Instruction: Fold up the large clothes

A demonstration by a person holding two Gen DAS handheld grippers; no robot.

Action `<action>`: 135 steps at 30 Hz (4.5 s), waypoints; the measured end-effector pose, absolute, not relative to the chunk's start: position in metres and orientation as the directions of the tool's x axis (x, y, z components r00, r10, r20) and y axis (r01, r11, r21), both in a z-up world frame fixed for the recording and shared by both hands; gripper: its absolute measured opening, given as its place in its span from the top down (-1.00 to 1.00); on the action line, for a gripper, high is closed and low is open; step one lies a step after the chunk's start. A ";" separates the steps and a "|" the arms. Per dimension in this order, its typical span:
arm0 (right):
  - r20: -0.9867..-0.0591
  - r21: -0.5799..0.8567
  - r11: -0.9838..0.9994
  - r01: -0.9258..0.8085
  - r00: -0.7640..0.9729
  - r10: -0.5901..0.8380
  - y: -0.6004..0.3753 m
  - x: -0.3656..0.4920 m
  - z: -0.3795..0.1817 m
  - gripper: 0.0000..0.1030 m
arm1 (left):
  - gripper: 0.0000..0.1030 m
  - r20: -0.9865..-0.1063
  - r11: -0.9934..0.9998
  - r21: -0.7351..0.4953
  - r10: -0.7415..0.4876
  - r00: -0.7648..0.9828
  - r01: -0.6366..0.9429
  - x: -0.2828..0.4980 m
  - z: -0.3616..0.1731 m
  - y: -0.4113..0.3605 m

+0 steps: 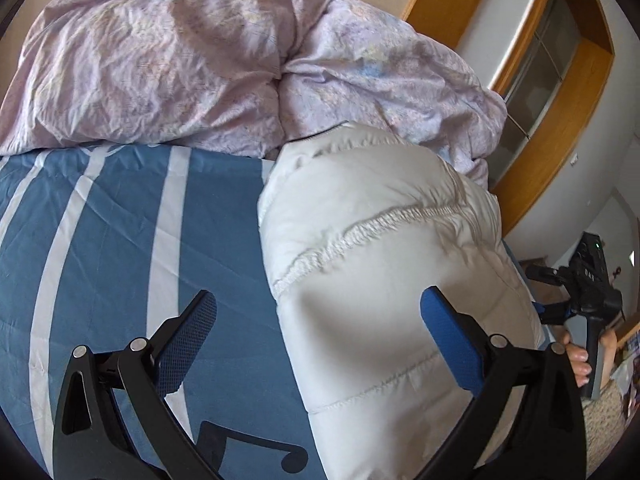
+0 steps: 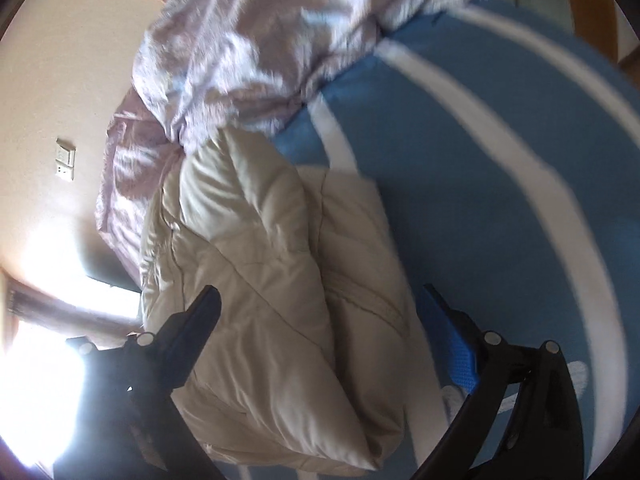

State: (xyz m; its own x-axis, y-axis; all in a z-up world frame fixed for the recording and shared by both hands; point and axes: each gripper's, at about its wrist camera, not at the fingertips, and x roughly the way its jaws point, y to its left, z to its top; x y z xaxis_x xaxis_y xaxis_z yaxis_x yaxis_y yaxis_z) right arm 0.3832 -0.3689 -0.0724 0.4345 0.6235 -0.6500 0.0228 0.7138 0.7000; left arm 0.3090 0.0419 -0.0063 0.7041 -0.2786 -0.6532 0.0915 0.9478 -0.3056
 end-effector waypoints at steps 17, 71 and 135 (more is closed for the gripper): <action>-0.587 0.790 0.610 -0.062 0.209 0.782 -0.337 0.403 -0.109 -0.97 | -0.97 -0.649 0.898 -0.396 -0.420 0.634 0.189 0.328 -0.034 0.012; -0.600 0.603 0.644 -0.471 0.264 0.755 -0.109 0.465 -0.039 -0.25 | -0.26 -0.547 0.916 -0.388 -0.138 0.826 -0.104 0.311 -0.011 0.177; -0.624 0.326 0.898 -0.295 0.647 0.438 -0.128 0.335 -0.045 -0.96 | -0.97 -0.587 0.989 -0.024 0.103 0.803 -0.145 0.280 0.004 0.106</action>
State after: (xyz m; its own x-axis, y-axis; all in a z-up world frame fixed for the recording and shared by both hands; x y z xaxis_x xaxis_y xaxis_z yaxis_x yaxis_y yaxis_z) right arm 0.3350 -0.1282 -0.0455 0.6469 0.4383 -0.6240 -0.2946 0.8984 0.3257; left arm 0.2802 0.1061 0.0038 0.8028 0.1034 -0.5872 -0.1450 0.9891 -0.0239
